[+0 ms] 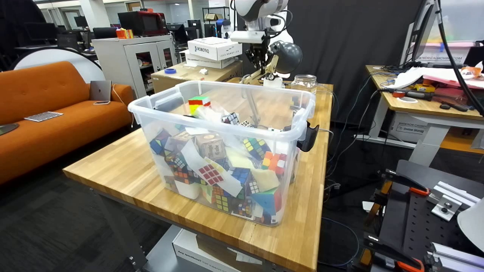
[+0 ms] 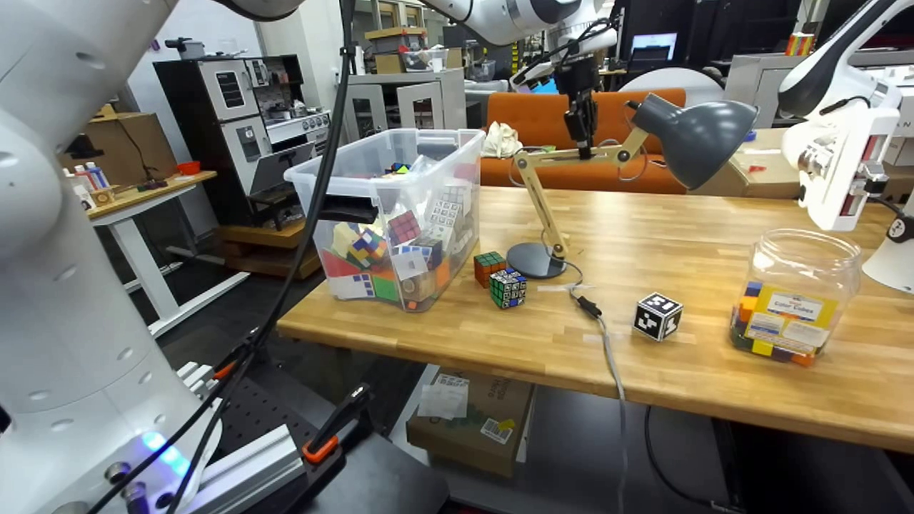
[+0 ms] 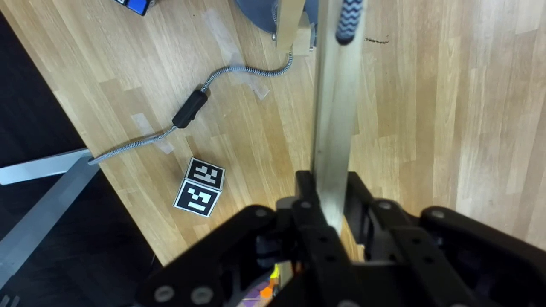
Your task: Move and turn the desk lamp to the right
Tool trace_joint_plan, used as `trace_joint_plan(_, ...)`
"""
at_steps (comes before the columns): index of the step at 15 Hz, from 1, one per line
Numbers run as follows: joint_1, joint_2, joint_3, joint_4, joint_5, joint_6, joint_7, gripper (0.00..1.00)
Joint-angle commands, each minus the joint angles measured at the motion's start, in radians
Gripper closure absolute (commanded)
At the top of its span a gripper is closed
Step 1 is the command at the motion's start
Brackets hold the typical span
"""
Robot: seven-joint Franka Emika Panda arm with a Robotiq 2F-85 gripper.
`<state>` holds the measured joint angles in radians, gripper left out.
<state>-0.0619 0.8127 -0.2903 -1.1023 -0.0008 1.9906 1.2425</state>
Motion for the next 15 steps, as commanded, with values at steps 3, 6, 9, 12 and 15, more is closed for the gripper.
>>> trace_joint_plan(3,-0.022,-0.036,0.028,0.01,-0.008,-0.048,0.01,0.33)
trace_joint_plan(6,-0.006,-0.036,0.005,0.012,0.012,-0.047,0.002,0.12)
trace_joint_plan(9,-0.006,-0.035,0.005,0.016,0.013,-0.049,0.0,0.0)
trace_joint_plan(12,-0.007,-0.045,0.01,0.012,0.017,-0.041,-0.013,0.0)
trace_joint_plan(15,0.013,-0.105,0.02,-0.024,0.01,-0.005,-0.068,0.0)
